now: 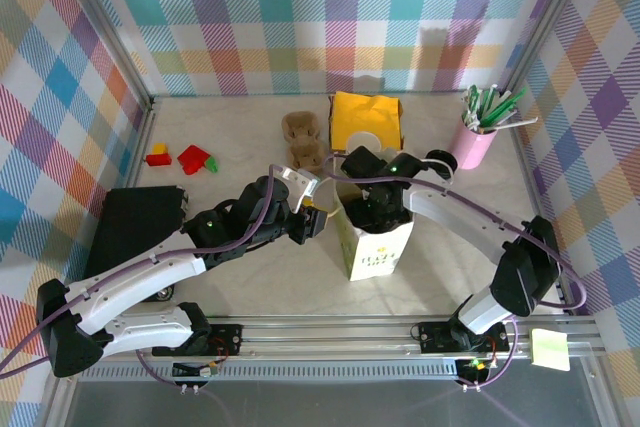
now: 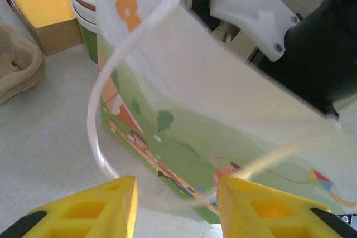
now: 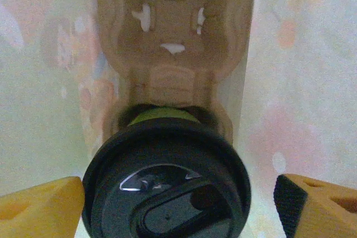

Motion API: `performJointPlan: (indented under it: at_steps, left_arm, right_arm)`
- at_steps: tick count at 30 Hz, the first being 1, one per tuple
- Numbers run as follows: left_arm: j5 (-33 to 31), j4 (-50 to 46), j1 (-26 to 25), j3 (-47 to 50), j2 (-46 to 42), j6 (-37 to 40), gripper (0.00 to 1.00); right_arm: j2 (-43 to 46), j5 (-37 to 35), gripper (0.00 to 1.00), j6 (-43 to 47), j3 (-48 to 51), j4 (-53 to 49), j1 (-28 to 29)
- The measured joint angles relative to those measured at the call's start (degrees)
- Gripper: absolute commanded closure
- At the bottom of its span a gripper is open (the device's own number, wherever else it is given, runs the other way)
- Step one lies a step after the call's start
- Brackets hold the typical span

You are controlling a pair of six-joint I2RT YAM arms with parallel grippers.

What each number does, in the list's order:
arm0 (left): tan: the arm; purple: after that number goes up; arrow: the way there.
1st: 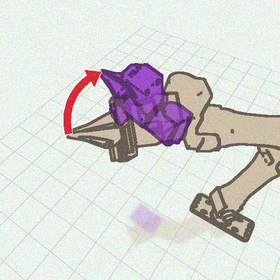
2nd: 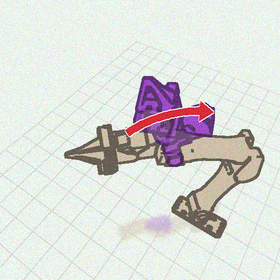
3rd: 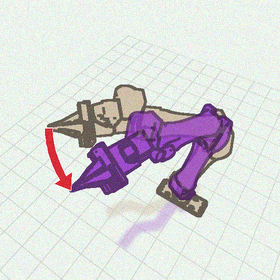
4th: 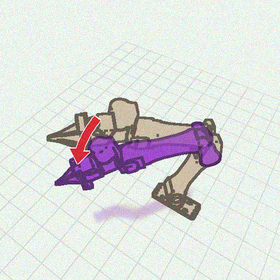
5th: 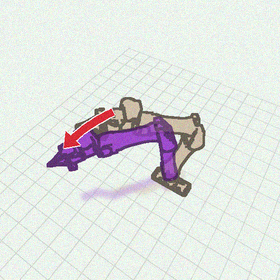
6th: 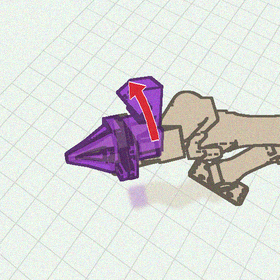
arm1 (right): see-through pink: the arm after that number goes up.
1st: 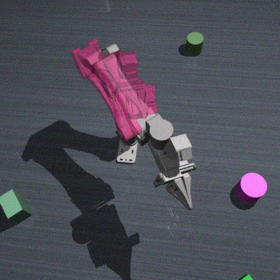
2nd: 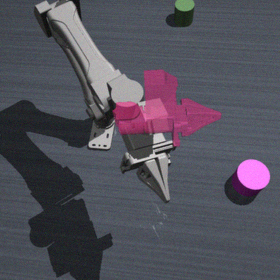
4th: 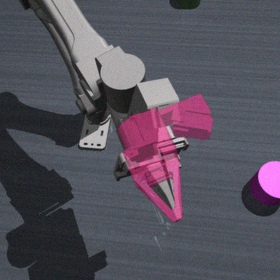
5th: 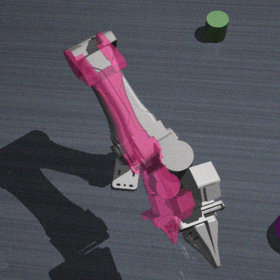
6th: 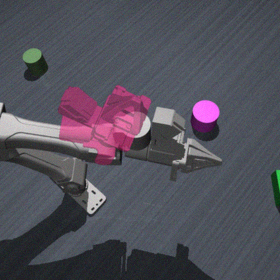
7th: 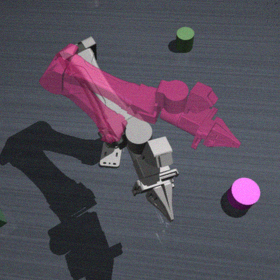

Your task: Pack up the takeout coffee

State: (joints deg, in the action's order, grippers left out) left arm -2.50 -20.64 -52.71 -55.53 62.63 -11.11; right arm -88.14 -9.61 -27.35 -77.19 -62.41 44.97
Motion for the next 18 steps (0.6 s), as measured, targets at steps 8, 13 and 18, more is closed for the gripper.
performJointPlan:
  at_steps: [8,13,18]
  left_arm:
    - [0.02,0.0,0.0,0.0,0.0,-0.02,0.58]
    - [0.0,0.0,0.0,0.0,0.0,-0.04,0.58]
    - [0.0,0.0,0.0,0.0,0.0,-0.2,0.58]
  right_arm:
    - [2.47,-0.04,0.08,-0.04,-2.27,-0.87,0.02]
    - [2.54,-0.28,0.08,-0.04,-3.08,-1.53,0.0]
    - [2.82,-0.48,0.09,-0.04,-5.31,-2.4,0.0]
